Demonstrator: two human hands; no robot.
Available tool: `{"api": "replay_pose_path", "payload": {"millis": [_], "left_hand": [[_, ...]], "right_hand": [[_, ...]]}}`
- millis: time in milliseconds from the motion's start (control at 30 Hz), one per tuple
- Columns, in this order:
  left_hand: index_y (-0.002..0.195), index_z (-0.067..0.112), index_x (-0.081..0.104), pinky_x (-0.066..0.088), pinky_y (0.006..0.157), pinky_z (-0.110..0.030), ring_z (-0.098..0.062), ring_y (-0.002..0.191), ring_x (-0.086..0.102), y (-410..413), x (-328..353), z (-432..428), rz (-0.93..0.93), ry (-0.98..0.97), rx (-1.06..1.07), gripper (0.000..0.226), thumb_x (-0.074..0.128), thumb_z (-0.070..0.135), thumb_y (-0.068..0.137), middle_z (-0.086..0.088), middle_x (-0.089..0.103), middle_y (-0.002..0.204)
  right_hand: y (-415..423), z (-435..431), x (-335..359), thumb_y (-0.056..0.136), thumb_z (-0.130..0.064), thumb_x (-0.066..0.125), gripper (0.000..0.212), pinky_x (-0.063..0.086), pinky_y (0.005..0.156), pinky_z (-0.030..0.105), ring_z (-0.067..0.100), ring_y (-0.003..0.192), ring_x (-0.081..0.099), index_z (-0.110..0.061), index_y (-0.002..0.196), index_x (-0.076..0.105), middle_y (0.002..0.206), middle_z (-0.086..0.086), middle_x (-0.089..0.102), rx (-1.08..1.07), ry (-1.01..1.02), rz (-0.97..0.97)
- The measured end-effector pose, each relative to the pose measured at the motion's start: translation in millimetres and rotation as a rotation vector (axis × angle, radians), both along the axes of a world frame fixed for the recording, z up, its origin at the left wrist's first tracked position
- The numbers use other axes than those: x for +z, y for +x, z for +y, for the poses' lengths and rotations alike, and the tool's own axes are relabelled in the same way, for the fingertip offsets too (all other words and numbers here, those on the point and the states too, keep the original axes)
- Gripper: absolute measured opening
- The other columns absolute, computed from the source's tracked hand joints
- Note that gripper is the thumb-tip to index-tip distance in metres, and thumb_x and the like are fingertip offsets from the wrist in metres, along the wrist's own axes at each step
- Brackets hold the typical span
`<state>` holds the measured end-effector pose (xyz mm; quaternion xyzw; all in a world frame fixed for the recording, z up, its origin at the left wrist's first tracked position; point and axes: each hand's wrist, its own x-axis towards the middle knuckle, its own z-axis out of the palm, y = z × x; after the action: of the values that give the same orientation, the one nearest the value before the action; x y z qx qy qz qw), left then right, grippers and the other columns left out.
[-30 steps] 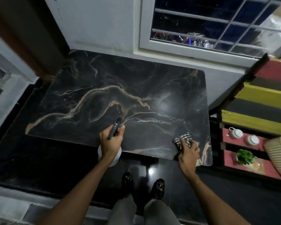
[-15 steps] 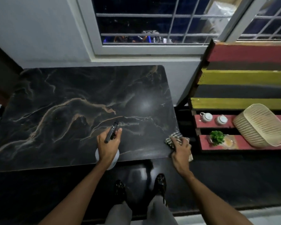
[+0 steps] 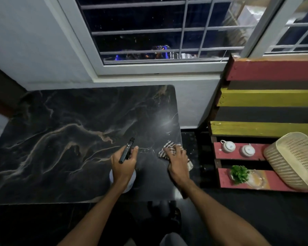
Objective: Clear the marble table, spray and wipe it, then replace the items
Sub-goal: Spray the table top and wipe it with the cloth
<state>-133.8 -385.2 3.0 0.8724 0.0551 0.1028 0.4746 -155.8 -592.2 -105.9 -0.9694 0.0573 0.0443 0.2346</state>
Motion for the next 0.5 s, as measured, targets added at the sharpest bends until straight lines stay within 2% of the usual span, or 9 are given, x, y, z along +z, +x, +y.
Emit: {"api": "replay_pose_path", "payload": {"millis": [67,133,200,233,267,333,400,433,500], "left_hand": [[0.055,0.015,0.043,0.036,0.052,-0.022,-0.014,0.049,0.045,8,2,-6,0.007,0.005,0.020,0.046,0.073,0.013,0.090,0.003,0.044,0.050],[0.055,0.018,0.041,0.037,0.054,-0.022,-0.014,0.050,0.046,19,1,-12,0.001,0.020,0.027,0.047,0.072,0.014,0.090,0.004,0.045,0.050],[0.055,0.018,0.041,0.035,0.054,-0.017,-0.017,0.052,0.049,29,1,-14,-0.006,0.059,0.023,0.047,0.072,0.015,0.090,0.004,0.045,0.050],[0.055,0.016,0.042,0.034,0.054,-0.014,-0.019,0.055,0.050,35,0,-15,-0.007,0.072,0.021,0.046,0.072,0.015,0.090,0.003,0.046,0.050],[0.055,0.016,0.043,0.035,0.053,-0.014,-0.019,0.057,0.051,42,-1,-16,-0.005,0.070,0.025,0.046,0.072,0.014,0.090,0.003,0.046,0.050],[0.054,0.021,0.040,0.033,0.050,-0.013,-0.016,0.053,0.048,51,2,-19,-0.005,0.038,0.024,0.049,0.072,0.013,0.091,0.006,0.043,0.049],[0.053,0.024,0.037,0.031,0.049,-0.013,-0.012,0.050,0.045,58,5,-20,-0.022,0.023,0.028,0.053,0.072,0.012,0.091,0.008,0.039,0.049],[0.053,0.024,0.036,0.030,0.049,-0.014,-0.011,0.049,0.044,61,7,-19,-0.029,0.018,0.028,0.053,0.072,0.012,0.091,0.008,0.038,0.048],[0.053,0.019,0.037,0.031,0.048,-0.018,-0.012,0.049,0.042,69,7,-16,-0.031,0.015,0.038,0.052,0.072,0.013,0.090,0.004,0.039,0.048]], "right_hand": [[21,-9,5,0.076,-0.008,0.052,0.068,0.041,0.104,0.048,0.035,0.120,0.038,-0.035,0.139,0.052,0.144,0.015,0.037,-0.047,0.018,-0.009],[29,-3,9,0.083,-0.024,0.039,0.058,0.038,0.105,0.044,0.033,0.121,0.039,-0.033,0.140,0.051,0.142,0.014,0.039,0.144,0.035,-0.014],[33,4,5,0.083,-0.032,0.032,0.061,0.035,0.106,0.043,0.032,0.125,0.038,-0.033,0.143,0.048,0.145,0.014,0.039,0.405,0.036,-0.046],[46,0,4,0.082,-0.034,0.031,0.063,0.035,0.107,0.044,0.033,0.127,0.038,-0.032,0.143,0.048,0.146,0.015,0.039,0.450,0.020,-0.063],[65,-7,2,0.082,-0.038,0.030,0.064,0.036,0.108,0.045,0.036,0.128,0.039,-0.030,0.142,0.050,0.147,0.018,0.040,0.418,-0.006,-0.104],[106,-32,4,0.082,-0.035,0.031,0.062,0.038,0.107,0.049,0.042,0.124,0.041,-0.025,0.138,0.056,0.142,0.024,0.044,0.125,-0.001,-0.114],[134,-60,14,0.085,-0.016,0.045,0.053,0.040,0.101,0.049,0.043,0.117,0.042,-0.023,0.135,0.059,0.135,0.024,0.045,-0.213,0.014,-0.067],[140,-66,18,0.084,-0.007,0.050,0.055,0.040,0.099,0.049,0.041,0.114,0.041,-0.023,0.136,0.058,0.132,0.023,0.044,-0.311,0.018,-0.053],[138,-55,29,0.082,0.000,0.051,0.061,0.041,0.099,0.050,0.038,0.113,0.039,-0.024,0.138,0.056,0.130,0.020,0.044,-0.299,0.040,-0.127]]}}
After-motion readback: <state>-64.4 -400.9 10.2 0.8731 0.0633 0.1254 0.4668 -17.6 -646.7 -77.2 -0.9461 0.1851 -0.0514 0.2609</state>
